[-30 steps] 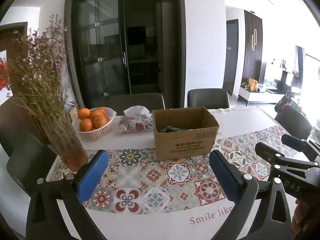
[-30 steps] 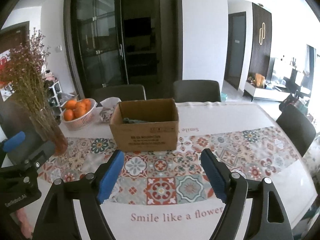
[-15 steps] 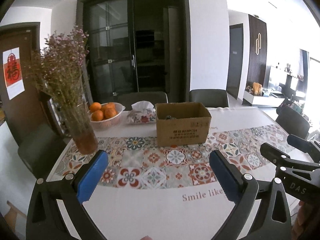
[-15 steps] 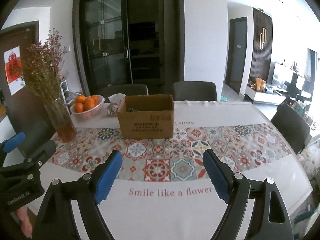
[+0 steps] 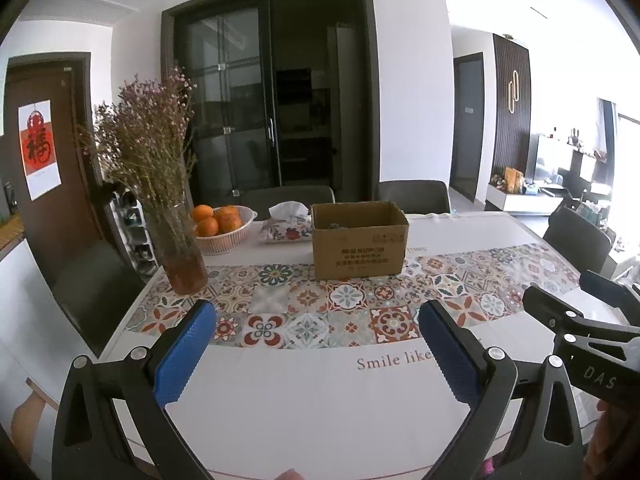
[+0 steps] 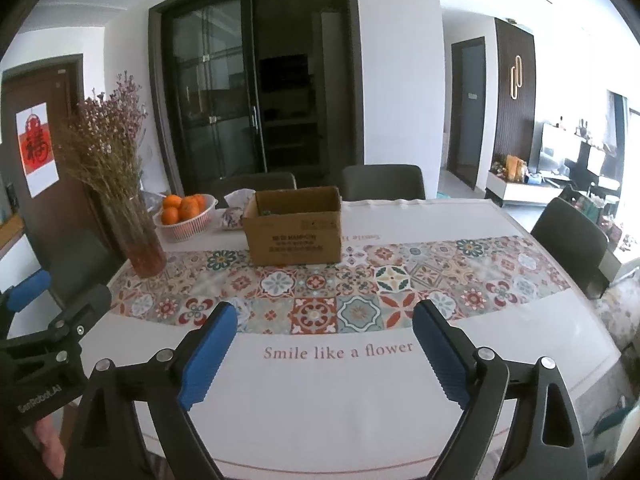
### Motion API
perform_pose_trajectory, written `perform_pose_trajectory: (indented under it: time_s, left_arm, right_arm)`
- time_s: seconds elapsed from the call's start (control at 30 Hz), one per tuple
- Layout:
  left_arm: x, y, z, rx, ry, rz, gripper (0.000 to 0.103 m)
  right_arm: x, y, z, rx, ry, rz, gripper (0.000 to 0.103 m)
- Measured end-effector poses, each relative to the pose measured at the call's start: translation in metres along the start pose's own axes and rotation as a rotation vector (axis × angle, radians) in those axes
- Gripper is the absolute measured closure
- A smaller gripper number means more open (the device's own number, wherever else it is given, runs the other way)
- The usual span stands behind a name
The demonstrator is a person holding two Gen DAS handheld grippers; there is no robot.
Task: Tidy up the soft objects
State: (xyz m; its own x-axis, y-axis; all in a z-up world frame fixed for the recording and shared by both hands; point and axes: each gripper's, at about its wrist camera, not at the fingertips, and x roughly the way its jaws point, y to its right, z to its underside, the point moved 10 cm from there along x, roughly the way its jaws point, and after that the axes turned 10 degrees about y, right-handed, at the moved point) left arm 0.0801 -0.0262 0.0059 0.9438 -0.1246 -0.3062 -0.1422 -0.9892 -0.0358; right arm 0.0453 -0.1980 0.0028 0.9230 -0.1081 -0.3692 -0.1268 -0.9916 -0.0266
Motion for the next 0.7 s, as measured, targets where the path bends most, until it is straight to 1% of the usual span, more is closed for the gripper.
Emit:
perform_pose_trajectory:
  time_s: [0.1, 0.2, 0.33, 0.57, 0.7]
  left_arm:
    - [-0.012, 0.001, 0.002, 0.005, 0.009, -0.008, 0.000]
    - [-0.021, 0.003, 0.002, 0.002, 0.010, 0.003, 0.000]
    - [-0.027, 0.007, 0.002, 0.005, 0.013, 0.012, 0.000]
    - [-0.035, 0.010, -0.004, 0.019, 0.043, -0.004, 0.000]
    - [-0.035, 0.010, -0.003, 0.020, 0.042, -0.009, 0.000]
  right_arm:
    - [-0.009, 0.002, 0.001, 0.004, 0.010, 0.003, 0.011]
    - [-0.015, 0.003, 0.002, 0.013, 0.014, 0.000, 0.010]
    - [-0.019, 0.004, 0.004, 0.019, 0.015, -0.012, 0.010]
    - [-0.023, 0.007, 0.002, 0.022, 0.024, -0.005, 0.010]
    - [-0.024, 0.008, 0.000, 0.015, 0.030, 0.004, 0.010]
